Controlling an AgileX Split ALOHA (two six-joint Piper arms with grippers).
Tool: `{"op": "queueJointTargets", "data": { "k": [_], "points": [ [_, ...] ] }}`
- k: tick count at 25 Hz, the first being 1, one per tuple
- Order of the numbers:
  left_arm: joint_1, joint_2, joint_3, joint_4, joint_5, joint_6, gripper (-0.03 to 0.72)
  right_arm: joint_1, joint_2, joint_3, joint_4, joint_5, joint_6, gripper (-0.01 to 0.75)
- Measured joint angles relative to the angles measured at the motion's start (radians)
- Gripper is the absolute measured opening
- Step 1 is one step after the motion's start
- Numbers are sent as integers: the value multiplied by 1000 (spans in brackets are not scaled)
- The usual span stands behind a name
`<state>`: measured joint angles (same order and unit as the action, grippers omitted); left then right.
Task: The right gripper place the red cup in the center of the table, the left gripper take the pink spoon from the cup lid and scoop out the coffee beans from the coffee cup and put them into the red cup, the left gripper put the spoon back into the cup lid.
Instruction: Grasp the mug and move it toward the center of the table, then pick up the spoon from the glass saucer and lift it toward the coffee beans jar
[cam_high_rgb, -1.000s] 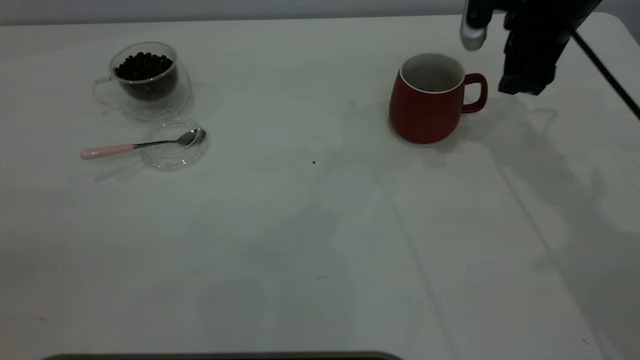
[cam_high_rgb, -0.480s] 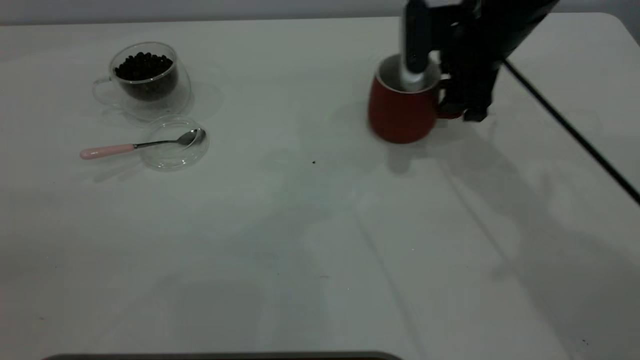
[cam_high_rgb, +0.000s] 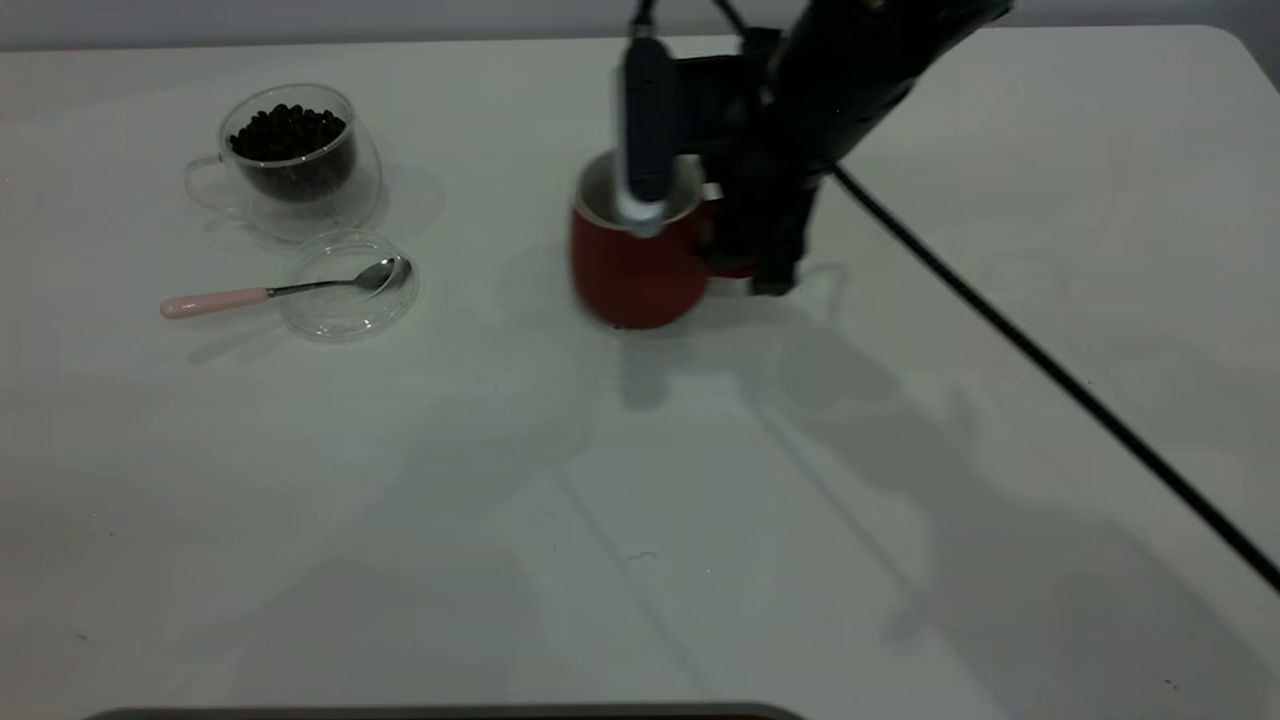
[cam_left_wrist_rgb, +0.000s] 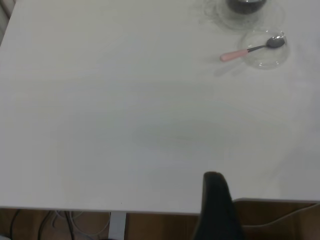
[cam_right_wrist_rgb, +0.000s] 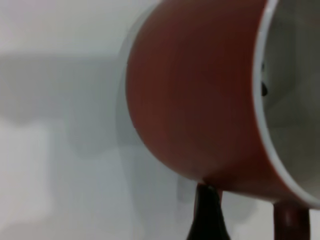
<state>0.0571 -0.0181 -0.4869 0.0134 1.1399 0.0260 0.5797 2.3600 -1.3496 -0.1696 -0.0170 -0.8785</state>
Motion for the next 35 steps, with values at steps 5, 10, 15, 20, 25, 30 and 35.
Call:
{"op": "queueJointTargets", "data": {
  "k": [5,10,15,20,25,30,35],
  "points": [
    [0,0,0,0,0,-3,572,41,-104,1,136,149,84,591],
    [0,0,0,0,0,-3,572,17,-366,1,170,492,210,591],
    [0,0,0,0,0,-3,572,-1,-603,1,138,839,423,591],
    [0,0,0,0,0,-3,572,-1,-789,1,100,1187,655,591],
    [0,0,0,0,0,-3,572,-1,-916,38,93,1240,762,591],
    [0,0,0,0,0,-3,572,-1,-1049,129,95,1245,764,591],
    [0,0,0,0,0,-3,572,-1,-1179,282,100,1249,764,591]
  ]
}}
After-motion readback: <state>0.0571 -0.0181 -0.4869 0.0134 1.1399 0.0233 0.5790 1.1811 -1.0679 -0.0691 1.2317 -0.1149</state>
